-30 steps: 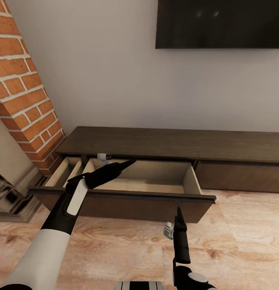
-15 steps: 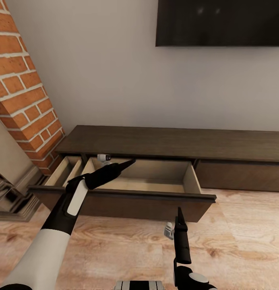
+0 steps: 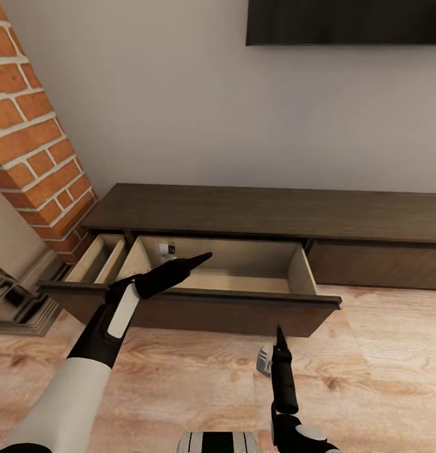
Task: Place each of the two pumpkins and all three candles from the living room inside a cabinet in the living room (use any cabinet), then make sure every cabinet is closed, and position the cauldron so it is next to a table in the living room.
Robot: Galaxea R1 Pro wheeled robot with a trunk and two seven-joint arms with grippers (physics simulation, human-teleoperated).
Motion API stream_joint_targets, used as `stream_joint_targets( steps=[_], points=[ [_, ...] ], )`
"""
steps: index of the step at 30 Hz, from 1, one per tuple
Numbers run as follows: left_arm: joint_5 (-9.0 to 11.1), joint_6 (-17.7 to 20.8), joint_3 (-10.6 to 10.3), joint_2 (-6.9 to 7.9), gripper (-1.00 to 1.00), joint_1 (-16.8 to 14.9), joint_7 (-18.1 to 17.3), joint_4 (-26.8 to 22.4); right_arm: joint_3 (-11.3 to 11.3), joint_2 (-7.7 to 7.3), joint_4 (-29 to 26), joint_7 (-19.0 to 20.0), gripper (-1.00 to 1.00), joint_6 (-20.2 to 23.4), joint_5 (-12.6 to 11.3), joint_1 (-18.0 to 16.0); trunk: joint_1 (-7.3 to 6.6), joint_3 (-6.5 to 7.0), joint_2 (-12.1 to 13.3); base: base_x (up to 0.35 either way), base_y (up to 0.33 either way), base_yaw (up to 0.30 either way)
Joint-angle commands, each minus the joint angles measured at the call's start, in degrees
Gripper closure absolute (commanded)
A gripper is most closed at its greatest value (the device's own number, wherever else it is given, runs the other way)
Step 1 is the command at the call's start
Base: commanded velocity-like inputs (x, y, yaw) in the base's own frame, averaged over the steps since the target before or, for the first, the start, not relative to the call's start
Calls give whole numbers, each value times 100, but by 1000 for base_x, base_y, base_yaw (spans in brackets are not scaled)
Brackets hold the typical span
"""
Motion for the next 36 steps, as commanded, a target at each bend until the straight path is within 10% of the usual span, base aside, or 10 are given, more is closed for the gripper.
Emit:
stream_joint_targets(
  steps=[1, 11, 36],
  points=[
    [3, 1, 3, 0, -100, 0, 1, 29, -1, 0, -6, 87, -100, -21, -16, 0, 2, -23, -2, 0, 0, 0],
    [-6, -1, 18, -9, -100, -7, 3, 139, 4, -23, -76, 577, -100, -887, -1391, 0, 28, -244, -15, 0, 0, 0],
    [4, -1, 42, -1, -100, -2, 3, 139, 19, -16, -152, 557, -100, -834, -1435, 0, 28, -244, -15, 0, 0, 0]
  ],
)
